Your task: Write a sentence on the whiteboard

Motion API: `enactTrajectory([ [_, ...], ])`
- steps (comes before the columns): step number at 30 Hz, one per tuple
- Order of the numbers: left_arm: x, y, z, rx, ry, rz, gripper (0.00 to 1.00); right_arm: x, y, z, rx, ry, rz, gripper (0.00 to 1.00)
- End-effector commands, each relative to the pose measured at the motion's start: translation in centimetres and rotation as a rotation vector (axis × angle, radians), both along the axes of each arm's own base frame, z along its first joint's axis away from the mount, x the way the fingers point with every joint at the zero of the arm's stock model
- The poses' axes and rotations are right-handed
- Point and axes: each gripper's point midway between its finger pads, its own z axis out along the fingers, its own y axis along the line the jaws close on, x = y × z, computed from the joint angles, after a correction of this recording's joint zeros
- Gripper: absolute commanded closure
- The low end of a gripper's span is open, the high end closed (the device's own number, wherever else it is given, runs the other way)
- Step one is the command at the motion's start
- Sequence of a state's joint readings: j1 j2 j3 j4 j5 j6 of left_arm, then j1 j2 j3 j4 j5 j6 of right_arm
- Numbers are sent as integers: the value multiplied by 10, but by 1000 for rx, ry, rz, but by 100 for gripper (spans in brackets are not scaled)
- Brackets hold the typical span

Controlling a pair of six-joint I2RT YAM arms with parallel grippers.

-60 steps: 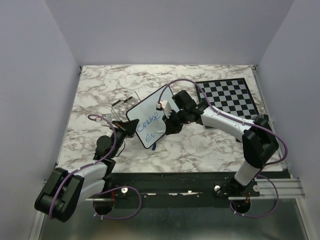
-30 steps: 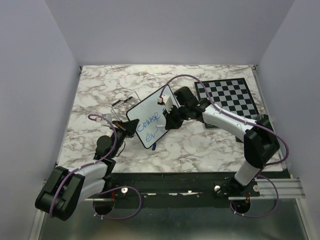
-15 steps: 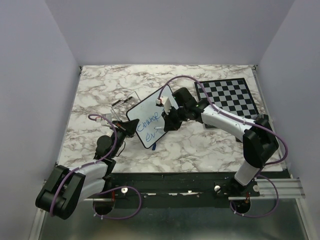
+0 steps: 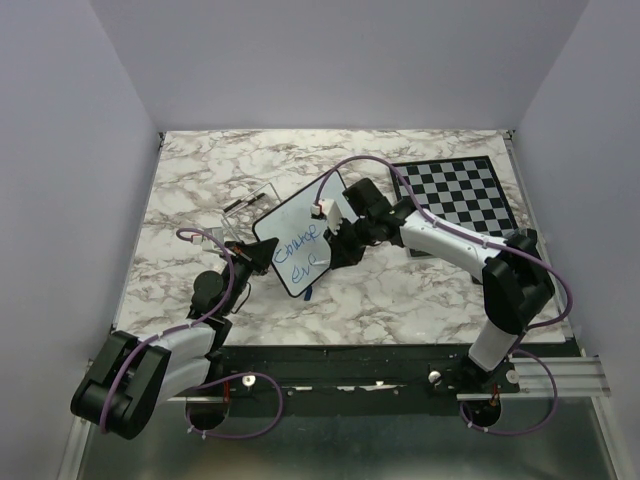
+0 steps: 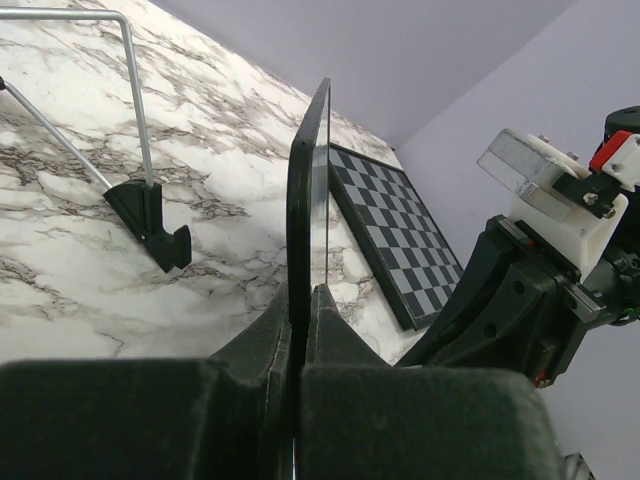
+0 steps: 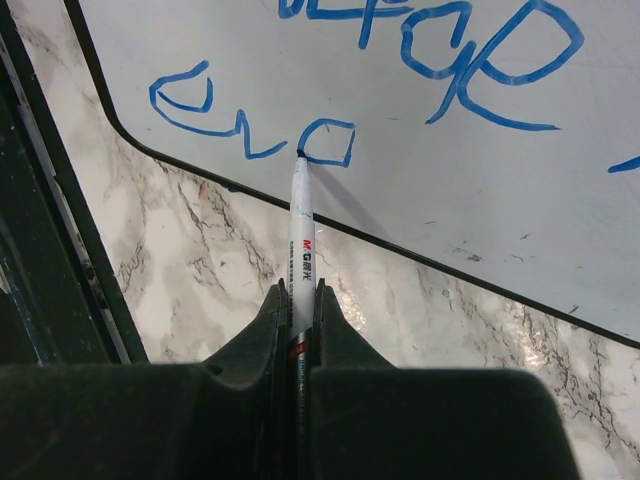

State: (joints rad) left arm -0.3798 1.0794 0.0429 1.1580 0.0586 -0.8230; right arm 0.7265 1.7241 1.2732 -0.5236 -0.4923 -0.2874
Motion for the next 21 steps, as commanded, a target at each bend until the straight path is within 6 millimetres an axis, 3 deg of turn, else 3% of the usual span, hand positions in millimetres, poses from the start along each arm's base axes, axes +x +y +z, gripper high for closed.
enactTrajectory([
  [1, -9, 0, -3, 5, -15, -16, 100, -7, -11, -23, -74, 19, 1, 99],
  [11, -10, 0, -3, 9, -16, -16, 100, 0, -15, -22, -88, 0, -29, 100],
  [21, -10, 0, -5, 12, -10, -19, 100, 20, -26, -2, -44, -32, -94, 99],
])
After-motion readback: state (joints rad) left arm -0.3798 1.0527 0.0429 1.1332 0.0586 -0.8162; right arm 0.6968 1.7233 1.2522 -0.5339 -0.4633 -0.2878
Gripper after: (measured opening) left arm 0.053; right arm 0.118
